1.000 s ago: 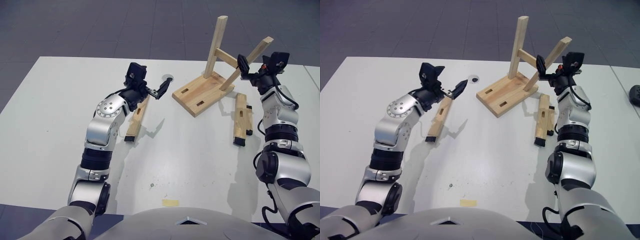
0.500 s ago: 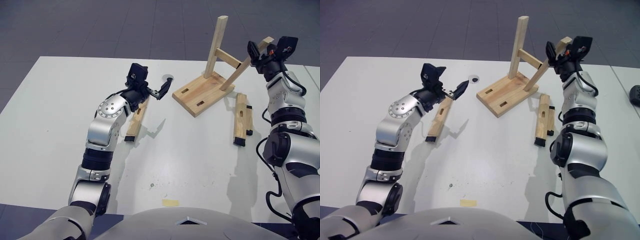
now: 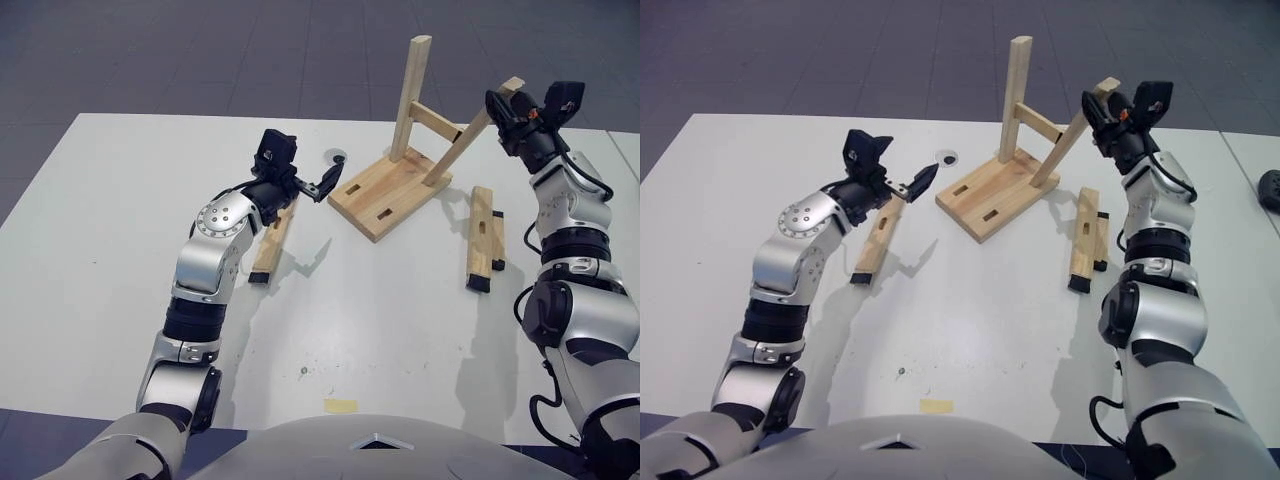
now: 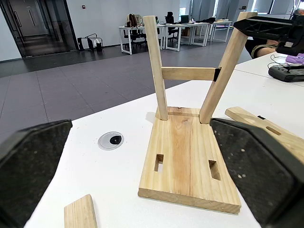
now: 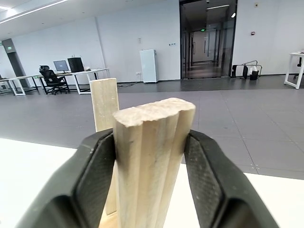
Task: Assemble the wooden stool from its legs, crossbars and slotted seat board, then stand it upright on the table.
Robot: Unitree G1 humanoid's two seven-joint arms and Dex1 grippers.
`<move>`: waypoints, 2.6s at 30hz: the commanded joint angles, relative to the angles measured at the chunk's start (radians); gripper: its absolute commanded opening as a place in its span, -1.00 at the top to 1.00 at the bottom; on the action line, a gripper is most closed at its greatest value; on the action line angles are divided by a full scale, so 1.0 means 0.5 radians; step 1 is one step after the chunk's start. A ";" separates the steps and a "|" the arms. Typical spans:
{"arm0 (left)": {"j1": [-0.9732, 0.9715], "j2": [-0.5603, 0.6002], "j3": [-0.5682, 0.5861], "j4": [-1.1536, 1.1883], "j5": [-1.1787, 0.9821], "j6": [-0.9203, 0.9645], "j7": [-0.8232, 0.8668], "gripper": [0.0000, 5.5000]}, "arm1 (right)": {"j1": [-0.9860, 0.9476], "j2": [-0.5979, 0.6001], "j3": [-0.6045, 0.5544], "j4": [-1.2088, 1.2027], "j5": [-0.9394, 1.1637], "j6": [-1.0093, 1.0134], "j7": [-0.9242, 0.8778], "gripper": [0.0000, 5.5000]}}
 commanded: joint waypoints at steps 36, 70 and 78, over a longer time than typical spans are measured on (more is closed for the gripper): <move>0.100 0.088 0.034 0.044 0.036 0.029 -0.055 -0.96 | 0.130 0.020 0.395 -0.708 0.196 0.358 0.472 -0.29; 0.595 0.122 0.397 -0.469 -0.072 0.256 0.249 -0.96 | 1.699 0.065 -0.028 -1.551 -0.117 0.822 -0.876 -0.95; 0.589 0.103 0.369 -0.442 -0.061 0.233 0.255 -0.96 | 1.686 0.051 0.050 -1.546 -0.156 0.897 -0.769 -0.95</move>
